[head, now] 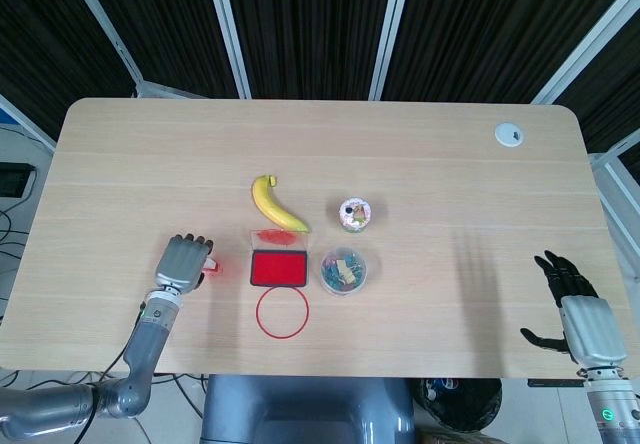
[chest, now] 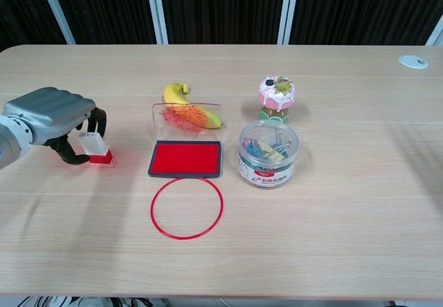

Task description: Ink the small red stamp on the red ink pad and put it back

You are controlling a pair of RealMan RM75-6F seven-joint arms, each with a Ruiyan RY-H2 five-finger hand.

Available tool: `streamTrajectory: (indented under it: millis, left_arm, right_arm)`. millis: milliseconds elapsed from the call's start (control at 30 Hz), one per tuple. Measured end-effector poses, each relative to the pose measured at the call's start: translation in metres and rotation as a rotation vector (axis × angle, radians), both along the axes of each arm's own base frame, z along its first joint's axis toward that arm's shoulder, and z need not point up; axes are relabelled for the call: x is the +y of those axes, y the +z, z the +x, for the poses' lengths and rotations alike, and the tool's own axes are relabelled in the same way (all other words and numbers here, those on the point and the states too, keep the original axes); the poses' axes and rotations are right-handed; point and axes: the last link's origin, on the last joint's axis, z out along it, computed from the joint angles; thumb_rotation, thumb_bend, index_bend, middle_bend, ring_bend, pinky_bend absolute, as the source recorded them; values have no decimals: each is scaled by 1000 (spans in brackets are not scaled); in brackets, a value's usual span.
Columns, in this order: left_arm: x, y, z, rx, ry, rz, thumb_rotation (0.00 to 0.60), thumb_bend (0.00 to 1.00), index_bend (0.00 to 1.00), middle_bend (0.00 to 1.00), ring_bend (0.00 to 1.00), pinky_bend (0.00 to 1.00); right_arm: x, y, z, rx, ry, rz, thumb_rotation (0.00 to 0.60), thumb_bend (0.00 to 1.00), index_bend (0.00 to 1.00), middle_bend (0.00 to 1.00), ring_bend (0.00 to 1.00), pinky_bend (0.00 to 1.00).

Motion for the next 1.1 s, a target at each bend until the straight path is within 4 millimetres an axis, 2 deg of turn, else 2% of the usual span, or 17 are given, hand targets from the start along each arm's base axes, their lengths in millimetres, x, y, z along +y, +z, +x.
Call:
streamTrajectory:
  millis: [167,233,433,633,867,1100]
  left_arm:
    - [-1,12,1,-28,0,21,600,190,105,90,93,177]
    - [-3,19,2,-50,-7,32,600,190,67,50,64,153]
    - [-11,52,4,-142,-35,86,600,186,48,21,43,121]
    - [-28,90,-8,-202,-18,153,600,169,22,2,24,88]
    - [-66,137,-38,-280,43,247,600,167,0,0,0,36]
    - [-111,167,-71,-320,82,334,600,166,0,0,0,18]
  right_arm:
    - [0,1,0,7,4,-3,600,130,0,0,0,177]
    - [0,0,0,9,5,-4,600,131,0,0,0,177]
    - [0,1,-1,18,7,-3,600,129,0,0,0,177]
    - [0,1,0,42,20,-2,600,119,0,0,0,177]
    - [1,0,1,62,37,-5,600,104,0,0,0,177]
    - [1,2,5,76,82,-41,600,100,0,0,0,177]
